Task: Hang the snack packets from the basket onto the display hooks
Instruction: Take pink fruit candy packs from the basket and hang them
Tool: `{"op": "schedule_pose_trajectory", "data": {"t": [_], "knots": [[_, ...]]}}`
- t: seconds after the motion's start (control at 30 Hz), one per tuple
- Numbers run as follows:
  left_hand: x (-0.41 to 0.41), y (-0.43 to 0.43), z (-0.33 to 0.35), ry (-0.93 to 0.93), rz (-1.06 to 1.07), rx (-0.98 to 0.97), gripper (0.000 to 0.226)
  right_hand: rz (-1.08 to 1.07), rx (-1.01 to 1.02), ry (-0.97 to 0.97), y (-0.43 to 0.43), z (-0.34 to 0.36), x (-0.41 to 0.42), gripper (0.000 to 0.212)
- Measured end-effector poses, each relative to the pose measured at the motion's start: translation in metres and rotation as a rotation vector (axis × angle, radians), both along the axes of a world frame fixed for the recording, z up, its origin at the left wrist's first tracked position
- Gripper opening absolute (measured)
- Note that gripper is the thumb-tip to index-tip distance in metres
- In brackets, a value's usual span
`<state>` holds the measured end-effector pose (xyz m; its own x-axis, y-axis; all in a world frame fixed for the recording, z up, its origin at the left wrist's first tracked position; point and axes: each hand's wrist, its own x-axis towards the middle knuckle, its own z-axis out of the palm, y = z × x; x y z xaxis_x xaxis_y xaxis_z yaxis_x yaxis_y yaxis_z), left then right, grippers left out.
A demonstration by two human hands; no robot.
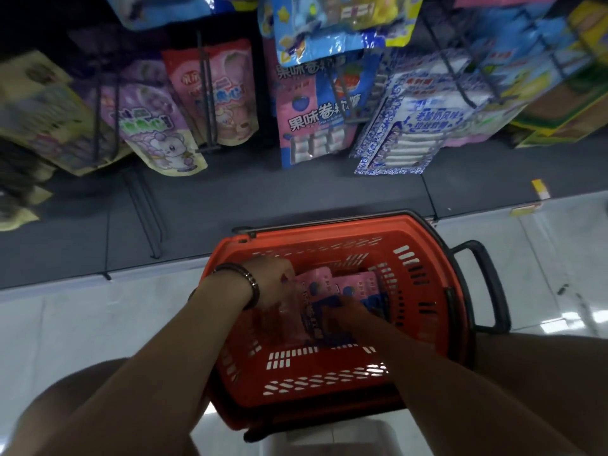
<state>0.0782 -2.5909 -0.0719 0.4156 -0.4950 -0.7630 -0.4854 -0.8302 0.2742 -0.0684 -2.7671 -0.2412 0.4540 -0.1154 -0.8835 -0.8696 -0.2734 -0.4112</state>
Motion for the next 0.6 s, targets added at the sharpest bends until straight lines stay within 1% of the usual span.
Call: {"op": "schedule_pose_trajectory", "data": {"t": [0.07, 0.13, 0.17, 0.23, 0.3, 0.33, 0.43, 0.47, 0.5, 0.53, 0.57, 0.6], "knots": [[-0.004, 0.003, 0.001, -0.013, 0.012, -0.002, 0.040, 0.018, 0.046, -0.054, -0.006, 0.025, 0.004, 0.017], [-0.009, 0.007, 0.003, -0.029, 0.062, -0.019, 0.042, 0.077, 0.110, -0.103, -0.017, 0.049, 0.009, 0.016], [-0.012, 0.010, 0.005, -0.044, 0.108, -0.046, 0.048, 0.139, 0.133, -0.137, -0.025, 0.063, 0.015, 0.016], [-0.020, 0.017, 0.011, -0.069, 0.196, -0.132, 0.068, 0.284, 0.135, -0.223, -0.039, 0.098, 0.025, 0.013], [-0.027, 0.022, 0.021, -0.082, 0.263, -0.254, 0.082, 0.392, 0.137, -0.306, -0.049, 0.136, 0.037, 0.021], [-0.030, 0.024, 0.026, -0.069, 0.300, -0.314, 0.080, 0.434, 0.148, -0.340, -0.051, 0.162, 0.042, 0.016], [-0.039, 0.026, 0.042, 0.028, 0.428, -0.465, 0.047, 0.532, 0.159, -0.448, -0.060, 0.235, 0.051, 0.016], [-0.041, 0.027, 0.047, 0.053, 0.472, -0.515, 0.044, 0.550, 0.136, -0.484, -0.065, 0.252, 0.052, 0.011], [-0.044, 0.027, 0.054, 0.073, 0.506, -0.567, 0.047, 0.550, 0.103, -0.541, -0.069, 0.269, 0.052, 0.008], [-0.048, 0.026, 0.064, 0.103, 0.568, -0.640, 0.044, 0.527, 0.072, -0.603, -0.073, 0.281, 0.050, 0.007], [-0.055, 0.025, 0.074, 0.117, 0.644, -0.727, 0.034, 0.457, 0.048, -0.677, -0.076, 0.289, 0.048, 0.008], [-0.061, 0.025, 0.079, 0.120, 0.727, -0.789, 0.019, 0.335, 0.044, -0.752, -0.077, 0.292, 0.045, 0.008]]}}
